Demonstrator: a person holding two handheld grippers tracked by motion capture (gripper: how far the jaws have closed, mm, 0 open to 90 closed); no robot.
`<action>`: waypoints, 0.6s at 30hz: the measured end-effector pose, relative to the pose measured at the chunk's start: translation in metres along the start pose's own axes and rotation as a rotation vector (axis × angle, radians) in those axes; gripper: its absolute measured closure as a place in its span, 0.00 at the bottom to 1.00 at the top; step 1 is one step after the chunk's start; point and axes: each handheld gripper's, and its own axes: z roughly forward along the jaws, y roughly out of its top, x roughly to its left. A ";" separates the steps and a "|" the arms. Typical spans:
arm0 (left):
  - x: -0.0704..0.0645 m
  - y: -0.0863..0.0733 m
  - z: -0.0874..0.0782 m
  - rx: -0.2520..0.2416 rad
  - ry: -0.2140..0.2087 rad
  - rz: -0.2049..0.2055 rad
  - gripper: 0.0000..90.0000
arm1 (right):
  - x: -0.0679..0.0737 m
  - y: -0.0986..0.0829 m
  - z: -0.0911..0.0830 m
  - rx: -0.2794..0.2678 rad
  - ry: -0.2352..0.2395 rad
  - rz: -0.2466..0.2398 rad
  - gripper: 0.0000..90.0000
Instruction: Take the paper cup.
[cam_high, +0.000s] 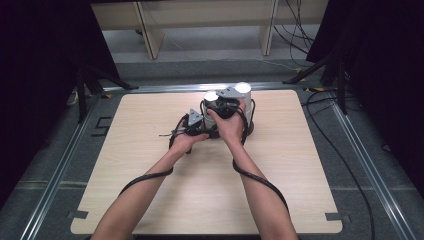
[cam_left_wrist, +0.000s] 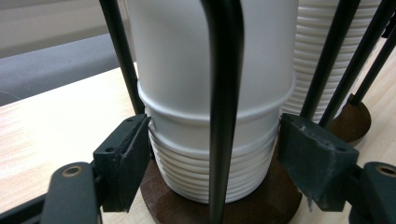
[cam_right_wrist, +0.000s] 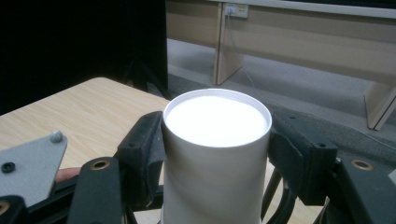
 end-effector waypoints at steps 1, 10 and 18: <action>0.000 0.000 0.000 0.000 0.000 0.000 0.28 | 0.000 0.000 0.000 0.000 0.000 0.000 0.42; 0.000 0.000 0.000 0.001 0.010 0.019 0.28 | -0.004 0.002 -0.005 -0.018 -0.001 -0.026 0.53; -0.002 0.001 -0.001 0.004 0.004 0.040 0.29 | 0.001 0.000 0.005 0.021 -0.025 -0.016 0.38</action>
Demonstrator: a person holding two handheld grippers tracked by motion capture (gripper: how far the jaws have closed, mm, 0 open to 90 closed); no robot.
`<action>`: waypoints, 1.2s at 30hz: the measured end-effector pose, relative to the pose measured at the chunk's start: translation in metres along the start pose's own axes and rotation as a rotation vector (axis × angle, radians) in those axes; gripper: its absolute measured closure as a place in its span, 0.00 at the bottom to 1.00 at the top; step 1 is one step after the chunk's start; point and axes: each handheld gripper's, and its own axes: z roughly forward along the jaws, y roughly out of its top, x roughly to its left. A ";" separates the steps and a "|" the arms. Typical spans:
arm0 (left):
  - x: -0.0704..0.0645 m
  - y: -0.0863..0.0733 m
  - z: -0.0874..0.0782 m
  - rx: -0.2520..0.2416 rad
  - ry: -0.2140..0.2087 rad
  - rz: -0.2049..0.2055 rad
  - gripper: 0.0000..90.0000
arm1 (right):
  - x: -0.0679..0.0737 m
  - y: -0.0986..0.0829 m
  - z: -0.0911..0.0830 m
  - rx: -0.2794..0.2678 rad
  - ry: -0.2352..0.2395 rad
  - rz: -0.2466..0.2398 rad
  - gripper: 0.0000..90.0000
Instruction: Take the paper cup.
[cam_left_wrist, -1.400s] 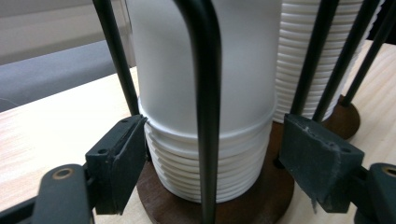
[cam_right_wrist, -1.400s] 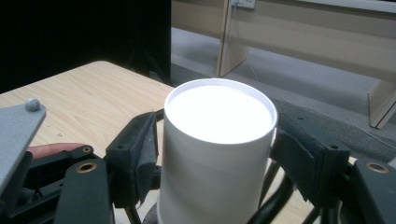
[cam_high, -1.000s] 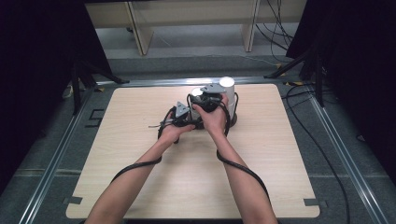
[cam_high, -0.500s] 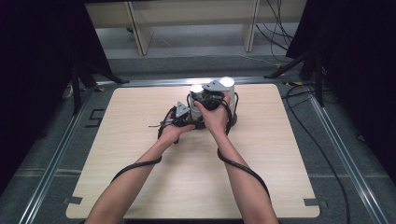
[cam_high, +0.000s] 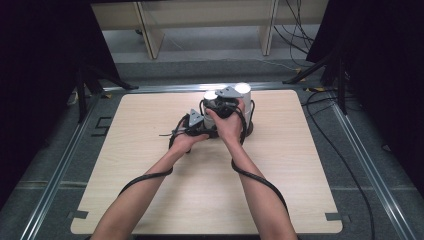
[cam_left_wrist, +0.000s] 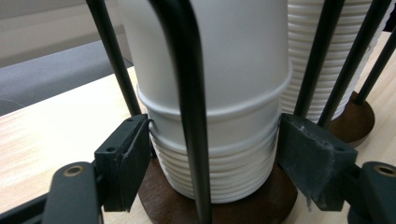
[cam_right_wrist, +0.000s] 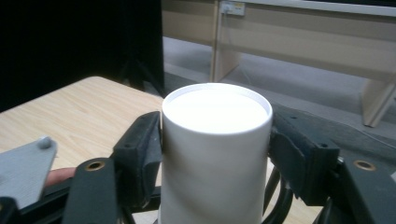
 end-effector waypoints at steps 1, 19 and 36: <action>-0.001 0.000 0.000 -0.007 0.003 -0.001 0.29 | 0.003 0.000 0.001 0.008 -0.013 0.020 0.37; -0.002 0.003 0.000 -0.001 0.004 0.014 0.30 | 0.004 0.004 -0.005 -0.065 -0.017 0.047 0.39; -0.002 0.004 0.000 0.005 0.006 0.022 0.30 | 0.007 0.035 -0.027 -0.171 -0.002 0.036 0.39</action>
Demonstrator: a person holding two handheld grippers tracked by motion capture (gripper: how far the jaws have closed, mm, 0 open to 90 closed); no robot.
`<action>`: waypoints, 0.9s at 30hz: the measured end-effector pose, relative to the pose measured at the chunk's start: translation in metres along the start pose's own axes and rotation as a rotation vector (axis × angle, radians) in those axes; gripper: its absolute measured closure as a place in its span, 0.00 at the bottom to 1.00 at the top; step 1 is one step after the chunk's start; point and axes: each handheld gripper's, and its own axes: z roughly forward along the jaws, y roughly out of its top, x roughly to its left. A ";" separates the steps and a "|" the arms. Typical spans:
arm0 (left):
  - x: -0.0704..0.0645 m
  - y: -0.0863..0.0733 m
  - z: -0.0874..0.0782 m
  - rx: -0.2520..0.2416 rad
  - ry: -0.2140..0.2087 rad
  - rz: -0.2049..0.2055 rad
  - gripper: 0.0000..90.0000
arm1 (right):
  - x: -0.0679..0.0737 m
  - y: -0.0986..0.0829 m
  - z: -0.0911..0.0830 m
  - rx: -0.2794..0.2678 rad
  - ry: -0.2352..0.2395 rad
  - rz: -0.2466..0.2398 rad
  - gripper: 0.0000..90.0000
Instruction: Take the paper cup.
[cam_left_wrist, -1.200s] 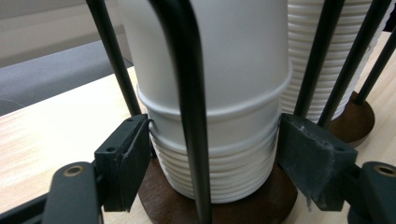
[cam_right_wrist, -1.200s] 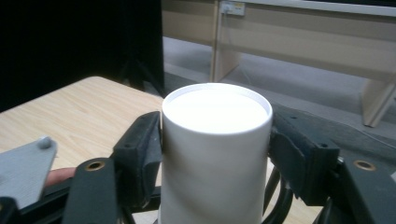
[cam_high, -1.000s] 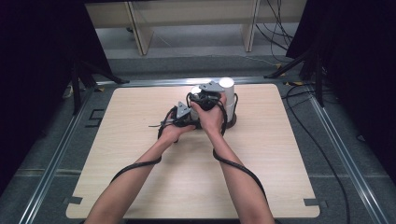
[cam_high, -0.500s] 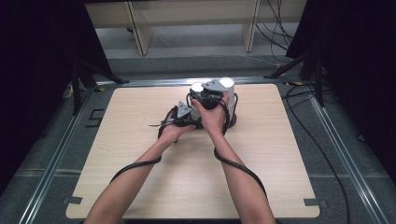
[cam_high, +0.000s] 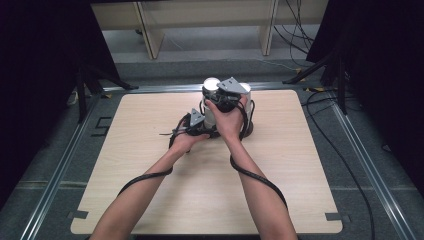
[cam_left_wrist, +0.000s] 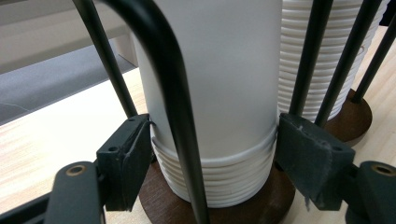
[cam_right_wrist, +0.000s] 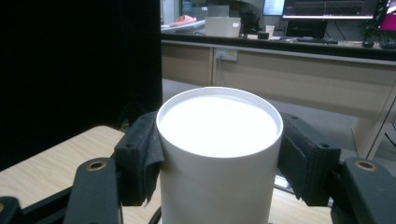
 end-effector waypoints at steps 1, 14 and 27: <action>0.000 0.000 0.001 -0.013 -0.003 -0.005 0.30 | 0.000 0.002 -0.001 -0.009 0.003 -0.006 0.39; -0.003 0.002 -0.024 0.030 -0.019 0.034 0.14 | -0.003 0.014 -0.025 -0.032 0.053 0.026 0.39; -0.008 0.000 -0.072 -0.010 -0.070 0.023 0.10 | -0.005 0.002 -0.059 -0.030 0.107 0.028 0.39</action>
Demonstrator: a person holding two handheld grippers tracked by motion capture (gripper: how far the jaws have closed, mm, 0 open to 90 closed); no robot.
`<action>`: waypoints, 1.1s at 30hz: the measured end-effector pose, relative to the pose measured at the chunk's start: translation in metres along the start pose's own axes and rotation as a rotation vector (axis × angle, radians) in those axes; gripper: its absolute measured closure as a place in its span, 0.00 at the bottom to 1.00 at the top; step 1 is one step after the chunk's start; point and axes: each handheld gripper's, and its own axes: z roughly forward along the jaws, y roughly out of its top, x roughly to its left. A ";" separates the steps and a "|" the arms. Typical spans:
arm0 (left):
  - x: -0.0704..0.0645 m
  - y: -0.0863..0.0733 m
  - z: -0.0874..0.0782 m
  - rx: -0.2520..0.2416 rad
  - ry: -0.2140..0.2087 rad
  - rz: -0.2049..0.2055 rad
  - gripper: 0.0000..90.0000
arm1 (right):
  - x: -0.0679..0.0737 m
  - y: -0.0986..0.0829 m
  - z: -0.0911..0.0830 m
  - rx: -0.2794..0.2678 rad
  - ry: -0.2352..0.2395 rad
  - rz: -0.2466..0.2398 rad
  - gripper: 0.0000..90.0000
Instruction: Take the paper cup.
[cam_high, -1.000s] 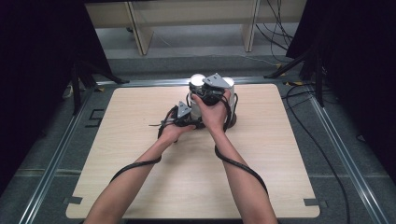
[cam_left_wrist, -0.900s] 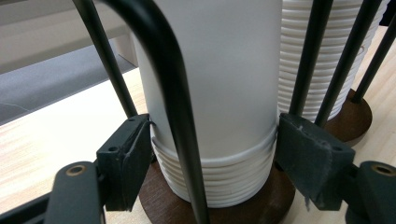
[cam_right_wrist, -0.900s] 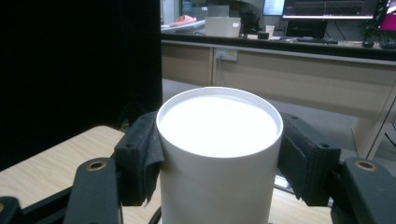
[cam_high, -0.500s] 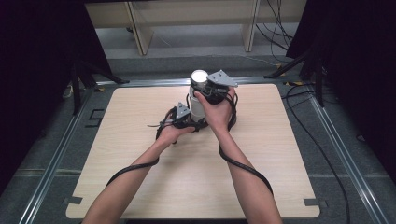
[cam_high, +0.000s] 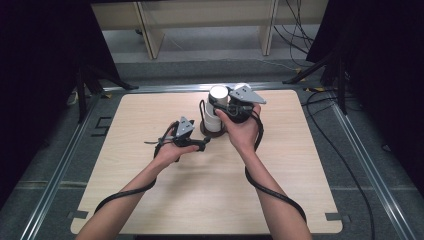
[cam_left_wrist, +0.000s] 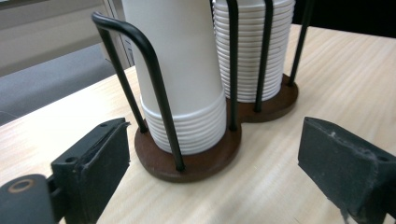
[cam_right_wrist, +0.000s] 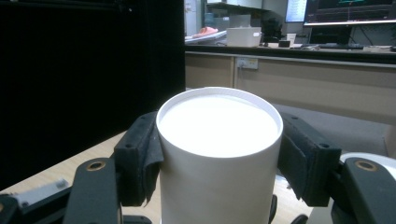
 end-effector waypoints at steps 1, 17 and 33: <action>0.000 -0.001 -0.004 -0.007 0.000 -0.003 0.10 | 0.000 0.000 -0.003 0.011 0.006 0.004 0.39; -0.011 -0.013 -0.056 -0.069 -0.008 0.032 0.10 | 0.006 -0.021 -0.030 0.022 0.047 0.023 0.39; -0.033 -0.034 -0.100 -0.095 -0.042 0.030 0.10 | 0.001 -0.065 -0.070 0.056 0.069 0.090 0.39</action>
